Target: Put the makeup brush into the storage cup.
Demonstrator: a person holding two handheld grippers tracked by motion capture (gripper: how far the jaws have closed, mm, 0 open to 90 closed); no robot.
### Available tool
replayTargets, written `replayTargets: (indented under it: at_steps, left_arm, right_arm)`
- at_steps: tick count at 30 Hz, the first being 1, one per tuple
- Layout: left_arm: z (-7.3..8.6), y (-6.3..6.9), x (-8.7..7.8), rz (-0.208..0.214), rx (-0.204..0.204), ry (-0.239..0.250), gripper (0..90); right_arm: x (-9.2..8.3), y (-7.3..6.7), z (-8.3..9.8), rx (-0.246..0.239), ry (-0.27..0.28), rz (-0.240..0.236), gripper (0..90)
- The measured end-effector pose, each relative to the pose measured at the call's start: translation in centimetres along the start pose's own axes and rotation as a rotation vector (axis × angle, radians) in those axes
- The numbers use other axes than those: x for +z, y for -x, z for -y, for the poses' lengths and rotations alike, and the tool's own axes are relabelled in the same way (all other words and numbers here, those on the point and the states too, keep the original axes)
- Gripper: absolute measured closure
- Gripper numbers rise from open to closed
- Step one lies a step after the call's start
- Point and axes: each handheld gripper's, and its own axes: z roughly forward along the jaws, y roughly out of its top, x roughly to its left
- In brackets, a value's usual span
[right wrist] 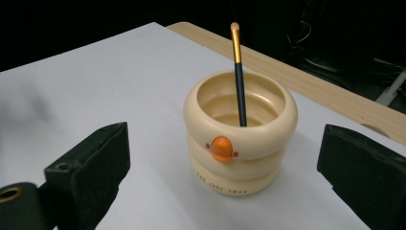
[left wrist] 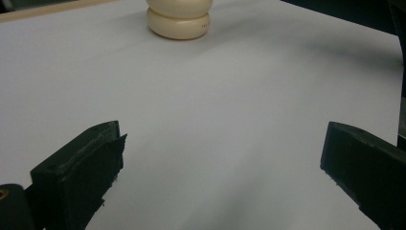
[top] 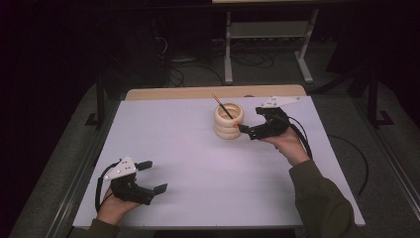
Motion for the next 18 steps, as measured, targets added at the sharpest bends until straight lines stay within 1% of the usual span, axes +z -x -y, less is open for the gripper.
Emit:
replayTargets:
  at_steps: [5,10,12,14,16,18]
  left_arm:
    - [0.0,0.0,0.1,0.000,-0.003,0.002,0.3]
    - [0.0,-0.1,0.0,-0.001,0.001,0.001,0.3]
    - [0.0,0.0,0.0,-0.002,0.001,0.000,0.3]
    - [0.0,0.0,0.0,-0.002,0.004,-0.001,0.3]
    - [0.0,0.0,0.0,-0.001,0.000,-0.001,0.3]
    - [0.0,0.0,0.1,0.000,0.001,-0.001,0.3]
  right_arm:
    - [-0.5,-0.3,0.8,0.007,0.005,-0.006,3.4]
    - [-0.8,-0.5,1.3,0.002,-0.003,-0.006,2.5]
    - [-1.1,-0.8,1.8,-0.003,0.010,-0.001,2.5]
    - [-1.3,-0.8,2.1,-0.007,0.007,0.001,2.5]
    - [-1.5,-0.9,2.5,-0.001,0.020,0.004,2.5]
    - [-1.7,-0.8,3.0,0.001,0.013,-0.001,2.5]
